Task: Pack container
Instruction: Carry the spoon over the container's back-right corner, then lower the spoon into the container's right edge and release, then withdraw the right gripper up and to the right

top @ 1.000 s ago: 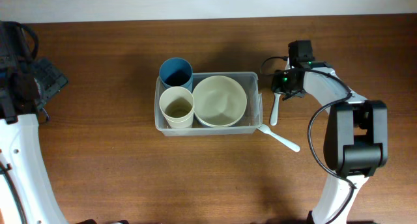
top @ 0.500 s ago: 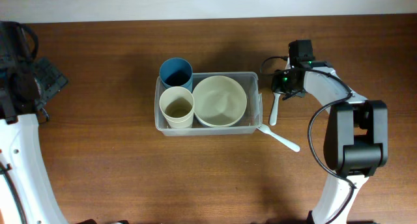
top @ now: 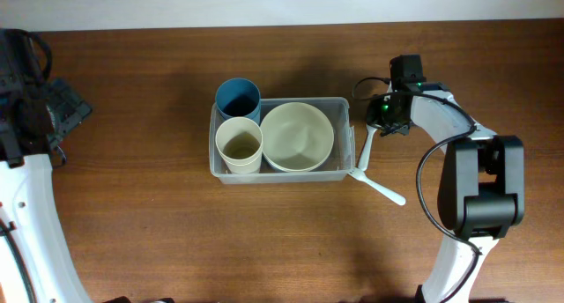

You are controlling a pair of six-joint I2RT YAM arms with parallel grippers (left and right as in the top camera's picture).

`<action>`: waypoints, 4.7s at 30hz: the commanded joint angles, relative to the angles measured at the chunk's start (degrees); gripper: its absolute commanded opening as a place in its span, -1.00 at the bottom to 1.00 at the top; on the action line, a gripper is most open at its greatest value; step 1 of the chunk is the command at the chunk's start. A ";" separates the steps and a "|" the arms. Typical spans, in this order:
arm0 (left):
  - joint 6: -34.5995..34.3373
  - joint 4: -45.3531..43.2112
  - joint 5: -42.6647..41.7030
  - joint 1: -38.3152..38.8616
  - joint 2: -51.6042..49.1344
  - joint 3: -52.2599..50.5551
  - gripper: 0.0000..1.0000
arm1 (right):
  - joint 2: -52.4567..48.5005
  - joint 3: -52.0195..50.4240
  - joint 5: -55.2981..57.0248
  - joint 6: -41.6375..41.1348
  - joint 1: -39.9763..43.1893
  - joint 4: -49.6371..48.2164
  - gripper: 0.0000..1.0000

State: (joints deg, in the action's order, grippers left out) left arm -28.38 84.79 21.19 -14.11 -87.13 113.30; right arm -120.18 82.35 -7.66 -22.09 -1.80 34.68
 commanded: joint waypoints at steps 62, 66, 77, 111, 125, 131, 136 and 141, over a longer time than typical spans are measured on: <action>-0.72 0.07 -0.04 -0.26 -0.20 -0.13 1.00 | -7.32 41.66 -16.65 26.25 4.39 46.99 -0.92; -0.72 0.07 -0.04 -0.26 -0.20 -0.13 0.99 | -7.34 41.75 -17.49 26.36 1.33 46.82 -0.92; -0.72 0.07 -0.04 -0.26 -0.20 -0.13 1.00 | -7.37 41.72 -17.64 21.51 -5.49 44.37 -0.92; -0.72 0.07 -0.04 -0.26 -0.20 -0.13 0.99 | -7.58 41.31 -9.62 12.57 -9.70 41.51 -0.90; -0.72 0.07 -0.04 -0.26 -0.20 -0.13 1.00 | -7.54 41.38 -9.66 12.59 -9.51 41.64 -0.36; -0.72 0.07 -0.04 -0.26 -0.20 -0.13 1.00 | -5.60 44.68 -9.64 15.45 -6.01 47.21 -0.36; -0.72 0.07 -0.04 -0.26 -0.20 -0.13 1.00 | -2.43 48.24 -9.22 18.71 -0.85 52.96 -0.35; -0.72 0.04 -0.04 -0.26 -0.20 -0.13 1.00 | 0.02 48.46 -7.89 21.27 3.98 57.79 -0.34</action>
State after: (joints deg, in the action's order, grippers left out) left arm -28.38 84.79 21.19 -14.11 -87.13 113.30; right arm -123.74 129.34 -16.91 -3.99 0.32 91.11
